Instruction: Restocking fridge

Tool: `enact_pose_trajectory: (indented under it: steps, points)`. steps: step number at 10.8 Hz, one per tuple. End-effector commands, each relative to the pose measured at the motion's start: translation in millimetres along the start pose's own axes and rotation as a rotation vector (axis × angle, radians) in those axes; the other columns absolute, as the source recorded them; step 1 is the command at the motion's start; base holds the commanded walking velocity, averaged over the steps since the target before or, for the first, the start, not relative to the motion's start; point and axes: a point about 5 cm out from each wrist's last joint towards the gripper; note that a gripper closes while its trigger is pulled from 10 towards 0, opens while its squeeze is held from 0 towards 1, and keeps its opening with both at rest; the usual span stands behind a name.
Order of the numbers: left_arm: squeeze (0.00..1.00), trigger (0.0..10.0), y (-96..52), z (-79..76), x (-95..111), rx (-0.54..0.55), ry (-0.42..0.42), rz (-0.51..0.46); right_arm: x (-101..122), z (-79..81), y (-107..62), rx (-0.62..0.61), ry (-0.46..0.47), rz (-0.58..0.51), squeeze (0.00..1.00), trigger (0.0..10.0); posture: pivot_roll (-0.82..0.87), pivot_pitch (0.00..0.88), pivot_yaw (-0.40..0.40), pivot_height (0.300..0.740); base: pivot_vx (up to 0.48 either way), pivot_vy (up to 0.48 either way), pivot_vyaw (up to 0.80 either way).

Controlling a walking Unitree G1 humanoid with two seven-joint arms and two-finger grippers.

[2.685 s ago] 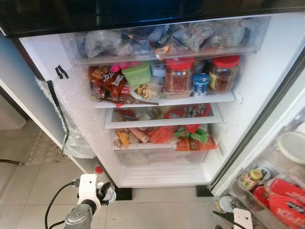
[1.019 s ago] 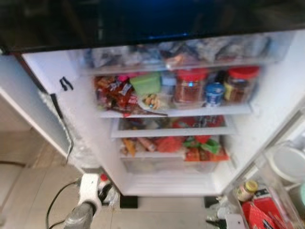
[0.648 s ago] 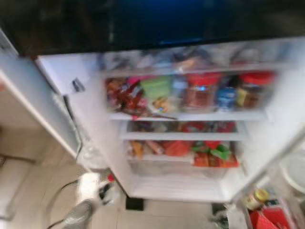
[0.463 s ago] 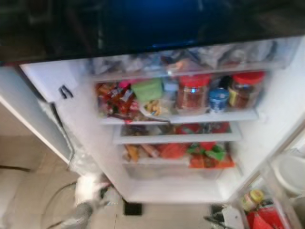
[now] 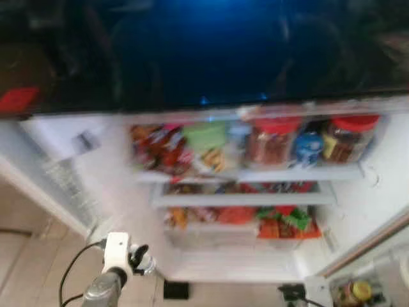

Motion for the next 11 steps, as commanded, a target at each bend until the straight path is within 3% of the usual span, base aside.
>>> enact_pose_trajectory:
  steps: [1, 3, 11]
  points:
    - [0.00, 10.0, -3.3, 7.3, -4.0, 0.007, 0.009, 0.022, 5.4, -3.2, 0.2, -0.011, 0.009, -0.020, 0.00, 10.0, -0.10, 0.068, 0.080, 0.740, 0.277, 0.000, 0.00]
    - [0.00, 10.0, -3.1, 6.0, -4.3, -0.019, 0.012, 0.030, 5.4, -3.0, 0.2, -0.010, 0.008, -0.020, 0.00, 10.0, -0.10, 0.069, 0.082, 0.740, 0.276, 0.000, 0.00]
    - [0.00, 10.0, -2.6, 4.0, -7.1, -0.062, 0.029, 0.074, 5.2, -2.9, 0.2, -0.009, 0.003, -0.015, 0.00, 10.0, -0.10, 0.067, 0.082, 0.740, 0.000, 0.000, 0.00]
Point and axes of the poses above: a point about 5 cm out from each wrist's last joint towards the gripper, its own y axis pointing out of the wrist towards the gripper, its own x axis along the axis of the wrist's last joint, z = x × y, and after that the axes turned 4 degrees about y, right-handed
